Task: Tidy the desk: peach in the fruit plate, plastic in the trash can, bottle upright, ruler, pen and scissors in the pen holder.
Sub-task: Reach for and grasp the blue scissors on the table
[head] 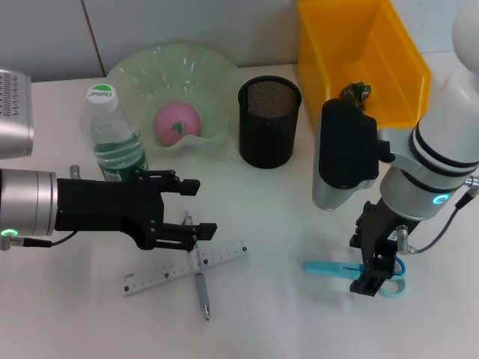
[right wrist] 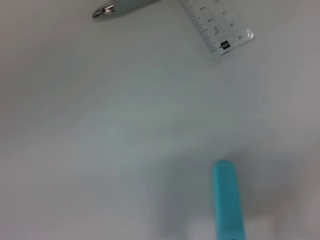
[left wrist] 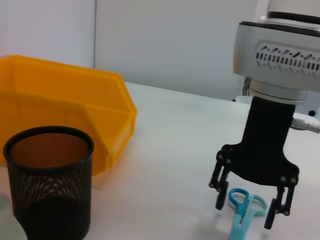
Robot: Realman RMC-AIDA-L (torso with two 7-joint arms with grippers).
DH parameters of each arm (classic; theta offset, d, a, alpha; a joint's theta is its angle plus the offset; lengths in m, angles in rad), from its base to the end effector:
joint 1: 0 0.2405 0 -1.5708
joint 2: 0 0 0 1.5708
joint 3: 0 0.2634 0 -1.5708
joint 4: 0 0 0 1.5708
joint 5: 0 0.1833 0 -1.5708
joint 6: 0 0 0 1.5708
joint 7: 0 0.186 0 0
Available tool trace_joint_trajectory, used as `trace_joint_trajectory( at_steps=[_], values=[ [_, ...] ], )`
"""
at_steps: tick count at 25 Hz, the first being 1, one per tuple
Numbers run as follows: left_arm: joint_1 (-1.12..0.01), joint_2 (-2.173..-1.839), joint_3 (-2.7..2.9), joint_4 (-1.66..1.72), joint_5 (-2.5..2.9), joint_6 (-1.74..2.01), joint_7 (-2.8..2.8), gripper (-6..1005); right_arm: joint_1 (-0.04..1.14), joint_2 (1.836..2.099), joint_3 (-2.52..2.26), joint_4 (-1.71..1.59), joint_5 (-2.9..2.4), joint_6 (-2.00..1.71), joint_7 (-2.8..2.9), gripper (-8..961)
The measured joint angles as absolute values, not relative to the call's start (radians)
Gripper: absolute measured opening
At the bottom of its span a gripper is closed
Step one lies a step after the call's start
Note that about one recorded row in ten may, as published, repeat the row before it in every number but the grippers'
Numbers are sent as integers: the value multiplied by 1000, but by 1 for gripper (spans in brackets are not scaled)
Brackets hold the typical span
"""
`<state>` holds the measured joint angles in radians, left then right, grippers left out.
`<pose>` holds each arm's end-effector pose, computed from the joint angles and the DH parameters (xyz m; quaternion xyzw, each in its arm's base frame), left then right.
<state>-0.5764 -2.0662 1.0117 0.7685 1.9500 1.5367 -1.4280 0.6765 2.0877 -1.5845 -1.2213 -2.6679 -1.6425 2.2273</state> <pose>-0.2012 0.3233 -0.0626 -0.9782 -0.1132 -0.1663 0.0515 0.2262 0.3124 -0.0699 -0.9392 0.1161 -0.3203 0.0433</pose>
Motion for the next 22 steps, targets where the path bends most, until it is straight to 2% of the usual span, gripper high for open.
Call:
trace_joint_trajectory(
  at_steps=[12, 17, 22],
  values=[
    [-568, -2066, 1014, 769, 1951, 1532, -1428, 793, 672, 2088, -1610, -1212, -2667, -1636, 2235, 587],
    [-567, -2067, 1014, 769, 1951, 1531, -1428, 793, 672, 2088, -1613, -1211, -2669, -1635, 2237, 401],
    [-567, -2067, 1014, 769, 1951, 1531, -1428, 793, 671, 2088, -1615, -1210, -2670, -1633, 2237, 403]
  ],
)
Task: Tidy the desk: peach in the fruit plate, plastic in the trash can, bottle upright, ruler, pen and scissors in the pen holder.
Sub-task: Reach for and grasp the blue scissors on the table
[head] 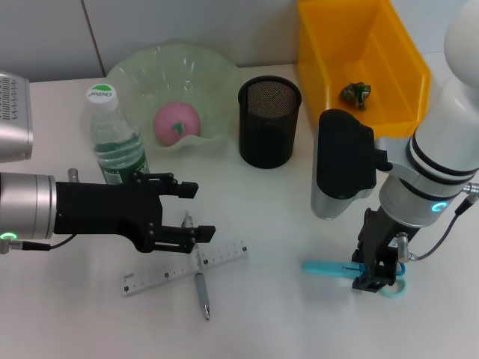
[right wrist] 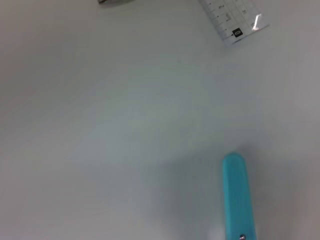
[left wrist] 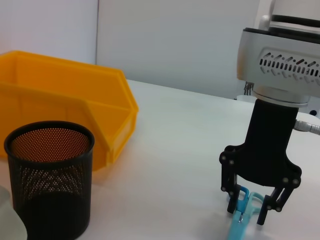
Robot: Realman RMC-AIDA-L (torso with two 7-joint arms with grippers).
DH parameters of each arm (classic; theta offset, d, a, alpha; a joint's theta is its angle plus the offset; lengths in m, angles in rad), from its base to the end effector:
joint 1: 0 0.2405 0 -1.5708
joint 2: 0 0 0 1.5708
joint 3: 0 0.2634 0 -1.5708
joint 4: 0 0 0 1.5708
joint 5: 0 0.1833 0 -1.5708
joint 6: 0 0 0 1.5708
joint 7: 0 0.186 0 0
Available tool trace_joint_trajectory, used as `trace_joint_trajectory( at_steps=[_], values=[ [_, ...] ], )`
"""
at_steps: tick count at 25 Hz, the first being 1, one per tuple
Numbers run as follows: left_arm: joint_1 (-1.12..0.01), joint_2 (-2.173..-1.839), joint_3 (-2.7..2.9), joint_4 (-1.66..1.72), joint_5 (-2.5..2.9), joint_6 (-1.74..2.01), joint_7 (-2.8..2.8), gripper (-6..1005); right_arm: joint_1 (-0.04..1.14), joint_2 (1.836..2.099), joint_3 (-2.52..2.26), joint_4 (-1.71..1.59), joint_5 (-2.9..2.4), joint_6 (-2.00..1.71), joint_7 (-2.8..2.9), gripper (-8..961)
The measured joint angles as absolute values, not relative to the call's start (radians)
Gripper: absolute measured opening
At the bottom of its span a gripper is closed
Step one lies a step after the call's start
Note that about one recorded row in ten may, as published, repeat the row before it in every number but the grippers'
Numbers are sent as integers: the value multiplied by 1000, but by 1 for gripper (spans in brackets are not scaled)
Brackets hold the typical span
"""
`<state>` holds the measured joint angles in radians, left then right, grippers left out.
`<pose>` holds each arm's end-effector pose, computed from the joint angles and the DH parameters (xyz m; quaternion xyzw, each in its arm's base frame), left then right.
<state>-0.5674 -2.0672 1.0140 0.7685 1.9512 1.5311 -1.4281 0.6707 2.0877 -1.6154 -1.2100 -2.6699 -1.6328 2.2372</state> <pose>-0.2045 0.3219 -0.0634 -0.9778 -0.1178 -0.1645 0.0536 0.2305 0.3085 -0.0733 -0.9363 0.1149 -0.3296 0.0387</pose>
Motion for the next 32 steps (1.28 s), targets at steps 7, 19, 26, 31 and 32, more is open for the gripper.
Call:
trace_joint_trajectory(
  at_steps=[7, 19, 26, 31, 32],
  values=[
    [-567, -2067, 1014, 769, 1948, 1534, -1428, 793, 666, 2088, -1621, -1209, -2671, -1624, 2238, 398],
    [-568, -2066, 1014, 769, 1944, 1534, -1428, 792, 666, 2088, -1621, -1209, -2671, -1622, 2238, 385],
    [-568, -2066, 1009, 769, 1943, 1535, -1428, 792, 666, 2088, -1621, -1209, -2673, -1622, 2235, 375],
    [-568, -2067, 1009, 768, 1943, 1537, -1428, 792, 666, 2088, -1621, -1209, -2674, -1621, 2233, 358],
    [-567, -2067, 1009, 768, 1943, 1537, -1428, 792, 666, 2088, -1621, -1209, -2674, -1621, 2232, 355]
  ],
)
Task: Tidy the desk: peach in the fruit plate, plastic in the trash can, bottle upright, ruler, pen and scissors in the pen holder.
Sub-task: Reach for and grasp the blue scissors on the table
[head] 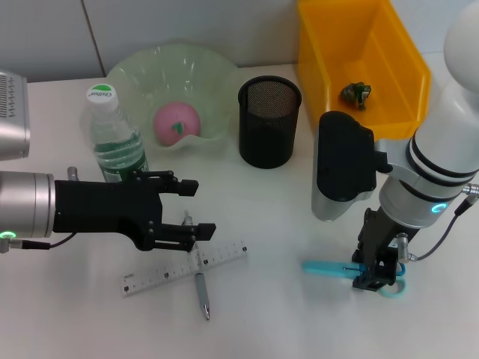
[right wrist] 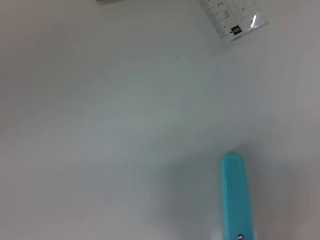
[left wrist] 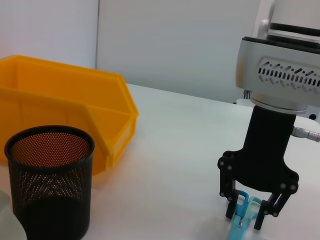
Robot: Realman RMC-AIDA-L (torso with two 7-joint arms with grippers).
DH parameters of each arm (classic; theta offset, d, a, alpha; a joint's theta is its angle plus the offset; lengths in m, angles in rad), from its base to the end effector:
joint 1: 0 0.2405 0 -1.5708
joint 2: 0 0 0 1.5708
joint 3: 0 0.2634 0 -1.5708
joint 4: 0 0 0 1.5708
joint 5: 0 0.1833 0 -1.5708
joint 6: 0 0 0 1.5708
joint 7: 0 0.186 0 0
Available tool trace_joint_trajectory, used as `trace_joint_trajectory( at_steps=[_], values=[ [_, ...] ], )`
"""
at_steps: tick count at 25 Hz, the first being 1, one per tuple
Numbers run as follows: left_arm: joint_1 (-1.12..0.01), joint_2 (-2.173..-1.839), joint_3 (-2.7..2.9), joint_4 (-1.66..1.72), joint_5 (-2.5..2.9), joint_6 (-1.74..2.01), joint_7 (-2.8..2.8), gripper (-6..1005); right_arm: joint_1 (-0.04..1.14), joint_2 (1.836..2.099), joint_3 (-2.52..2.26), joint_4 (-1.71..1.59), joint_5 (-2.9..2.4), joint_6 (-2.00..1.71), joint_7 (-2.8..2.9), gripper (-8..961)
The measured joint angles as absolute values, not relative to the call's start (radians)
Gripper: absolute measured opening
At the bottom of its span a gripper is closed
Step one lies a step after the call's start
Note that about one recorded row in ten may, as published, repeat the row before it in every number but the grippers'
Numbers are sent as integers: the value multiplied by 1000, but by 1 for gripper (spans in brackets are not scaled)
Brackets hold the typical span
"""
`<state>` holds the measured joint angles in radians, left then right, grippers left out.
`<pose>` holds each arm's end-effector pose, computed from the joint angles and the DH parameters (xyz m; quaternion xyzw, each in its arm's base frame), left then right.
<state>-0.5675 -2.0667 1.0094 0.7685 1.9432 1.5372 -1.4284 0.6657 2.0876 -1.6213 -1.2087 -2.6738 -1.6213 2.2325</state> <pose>-0.2029 0.3221 -0.0620 -0.9768 -0.1182 -0.1701 0.0536 0.2322 0.3089 -0.0740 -0.9363 0.1115 -0.3305 0.0412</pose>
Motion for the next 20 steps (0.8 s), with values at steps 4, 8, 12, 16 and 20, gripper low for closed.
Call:
trace_joint_trajectory(
  at_steps=[4, 8, 12, 16, 20],
  values=[
    [-568, -2067, 1009, 769, 1943, 1539, -1431, 792, 666, 2088, -1621, -1206, -2674, -1621, 2232, 342],
    [-568, -2067, 1008, 769, 1943, 1540, -1431, 792, 666, 2088, -1621, -1205, -2674, -1621, 2232, 329],
    [-568, -2068, 1007, 768, 1943, 1541, -1433, 792, 666, 2087, -1621, -1205, -2674, -1621, 2231, 315],
    [-568, -2068, 1005, 769, 1943, 1544, -1433, 792, 666, 2086, -1621, -1202, -2674, -1621, 2231, 302],
    [-567, -2068, 1005, 768, 1942, 1544, -1433, 792, 667, 2086, -1622, -1200, -2675, -1621, 2231, 301]
  ],
)
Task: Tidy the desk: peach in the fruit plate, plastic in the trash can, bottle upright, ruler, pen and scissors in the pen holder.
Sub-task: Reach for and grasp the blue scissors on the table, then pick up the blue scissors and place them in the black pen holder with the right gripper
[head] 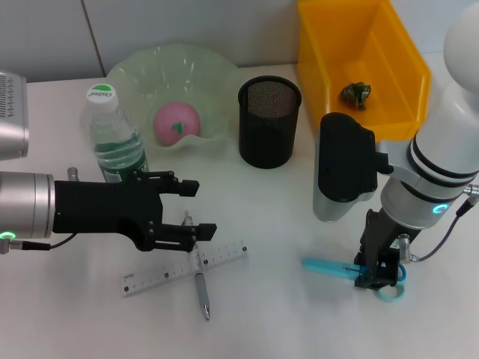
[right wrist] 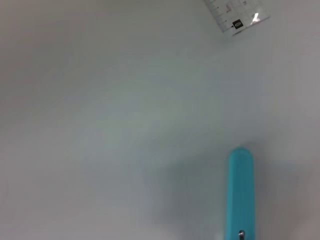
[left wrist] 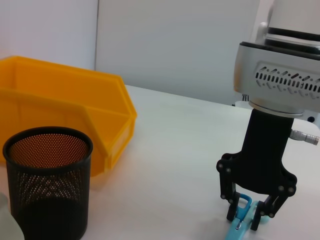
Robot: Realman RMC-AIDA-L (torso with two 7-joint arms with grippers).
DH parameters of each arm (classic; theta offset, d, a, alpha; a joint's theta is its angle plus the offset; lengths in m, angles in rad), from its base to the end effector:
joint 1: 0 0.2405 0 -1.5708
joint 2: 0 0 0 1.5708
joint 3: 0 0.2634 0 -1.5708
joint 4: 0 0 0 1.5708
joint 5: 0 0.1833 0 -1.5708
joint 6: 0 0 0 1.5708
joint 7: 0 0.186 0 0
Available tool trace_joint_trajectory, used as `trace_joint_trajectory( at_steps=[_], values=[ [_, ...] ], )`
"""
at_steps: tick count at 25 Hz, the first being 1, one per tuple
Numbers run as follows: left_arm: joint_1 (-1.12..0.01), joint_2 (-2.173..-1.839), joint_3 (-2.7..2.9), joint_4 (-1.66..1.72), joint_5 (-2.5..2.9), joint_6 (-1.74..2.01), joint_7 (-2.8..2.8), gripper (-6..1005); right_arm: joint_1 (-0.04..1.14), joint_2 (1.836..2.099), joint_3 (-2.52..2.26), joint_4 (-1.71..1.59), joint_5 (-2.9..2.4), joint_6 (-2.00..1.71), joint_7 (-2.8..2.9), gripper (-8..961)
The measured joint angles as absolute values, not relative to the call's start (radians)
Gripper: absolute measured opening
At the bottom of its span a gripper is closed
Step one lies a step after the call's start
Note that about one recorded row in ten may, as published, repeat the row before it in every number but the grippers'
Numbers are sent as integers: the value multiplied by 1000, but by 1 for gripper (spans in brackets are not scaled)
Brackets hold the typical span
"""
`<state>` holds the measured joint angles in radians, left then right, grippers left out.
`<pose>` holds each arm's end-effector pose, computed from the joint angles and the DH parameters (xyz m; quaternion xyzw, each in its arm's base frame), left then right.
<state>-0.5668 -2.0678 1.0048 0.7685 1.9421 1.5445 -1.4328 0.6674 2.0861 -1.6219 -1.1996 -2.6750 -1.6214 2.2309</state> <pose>-0.2022 0.3212 -0.0617 -0.9761 -0.1210 -0.1733 0.0513 0.2341 0.3086 -0.0737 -0.9352 0.1129 -0.3335 0.0392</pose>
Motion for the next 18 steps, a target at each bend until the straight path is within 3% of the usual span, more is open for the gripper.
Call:
trace_joint_trajectory(
  at_steps=[11, 18],
  values=[
    [-566, -2068, 1005, 775, 1941, 1554, -1435, 792, 667, 2086, -1634, -1218, -2675, -1624, 2235, 248],
    [-566, -2067, 1002, 776, 1936, 1561, -1436, 792, 669, 2079, -1367, -1392, -2586, -1758, 2236, 231]
  ],
)
